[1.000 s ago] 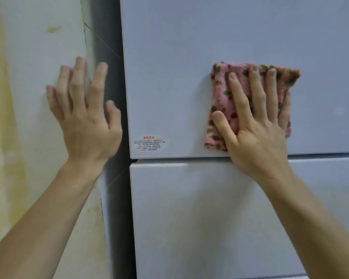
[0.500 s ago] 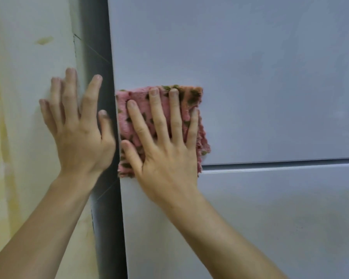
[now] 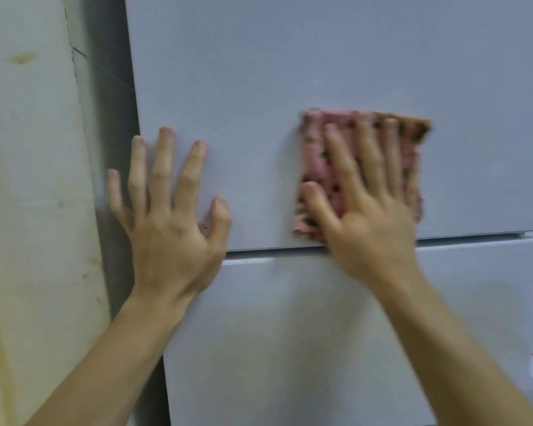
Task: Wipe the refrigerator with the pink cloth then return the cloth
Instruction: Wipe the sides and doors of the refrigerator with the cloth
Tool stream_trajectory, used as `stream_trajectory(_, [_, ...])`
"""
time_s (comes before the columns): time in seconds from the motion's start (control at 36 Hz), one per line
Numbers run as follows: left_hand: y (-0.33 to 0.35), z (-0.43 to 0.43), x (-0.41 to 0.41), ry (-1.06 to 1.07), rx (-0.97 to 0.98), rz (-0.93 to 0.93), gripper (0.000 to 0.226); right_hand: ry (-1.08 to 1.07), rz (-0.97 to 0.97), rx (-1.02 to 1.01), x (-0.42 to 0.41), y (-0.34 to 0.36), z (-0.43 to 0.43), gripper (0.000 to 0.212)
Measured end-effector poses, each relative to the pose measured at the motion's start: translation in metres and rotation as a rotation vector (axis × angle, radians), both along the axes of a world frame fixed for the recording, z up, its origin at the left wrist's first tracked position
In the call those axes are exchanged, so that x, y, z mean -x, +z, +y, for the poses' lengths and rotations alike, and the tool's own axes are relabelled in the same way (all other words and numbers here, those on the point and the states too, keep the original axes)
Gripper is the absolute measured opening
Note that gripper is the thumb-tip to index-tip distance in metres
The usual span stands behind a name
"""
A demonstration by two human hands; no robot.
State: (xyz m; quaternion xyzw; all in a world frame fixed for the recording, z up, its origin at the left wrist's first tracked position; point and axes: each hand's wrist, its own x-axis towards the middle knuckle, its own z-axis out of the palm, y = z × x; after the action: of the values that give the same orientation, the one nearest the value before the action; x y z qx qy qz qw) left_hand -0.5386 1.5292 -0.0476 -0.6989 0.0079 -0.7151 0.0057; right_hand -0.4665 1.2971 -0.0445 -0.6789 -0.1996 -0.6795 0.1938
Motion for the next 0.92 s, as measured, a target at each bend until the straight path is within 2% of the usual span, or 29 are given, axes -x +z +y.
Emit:
stream_trajectory(0.14, [-0.003, -0.008, -0.003, -0.005, 0.013, -0.012, 0.061, -0.005, 0.250, -0.233, -0.014, -0.009, -0.068, 0.073])
stream_trajectory(0.31, [-0.005, -0.016, -0.006, -0.046, 0.014, -0.004, 0.063, -0.049, 0.222, -0.339, -0.009, -0.002, -0.023, 0.074])
stream_trajectory(0.47, [-0.005, -0.025, -0.010, -0.042, 0.041, -0.035, 0.061, -0.032, 0.057, -0.074, 0.011, -0.006, 0.030, 0.065])
stream_trajectory(0.56, [-0.003, -0.049, -0.015, -0.126, 0.035, -0.050, 0.052, 0.003, 0.031, 0.024, 0.009, -0.008, 0.012, 0.064])
stream_trajectory(0.64, [0.001, -0.082, -0.022, -0.123, 0.023, -0.004, 0.055, -0.002, -0.024, 0.076, 0.000, -0.006, -0.013, 0.062])
stream_trajectory(0.75, [-0.001, -0.095, -0.032, -0.081, 0.017, -0.006, 0.057, -0.007, -0.009, 0.053, -0.012, -0.006, -0.047, 0.064])
stream_trajectory(0.92, [-0.003, -0.096, -0.037, -0.086, 0.009, -0.018, 0.057, -0.008, 0.099, -0.130, -0.038, -0.006, -0.121, 0.072])
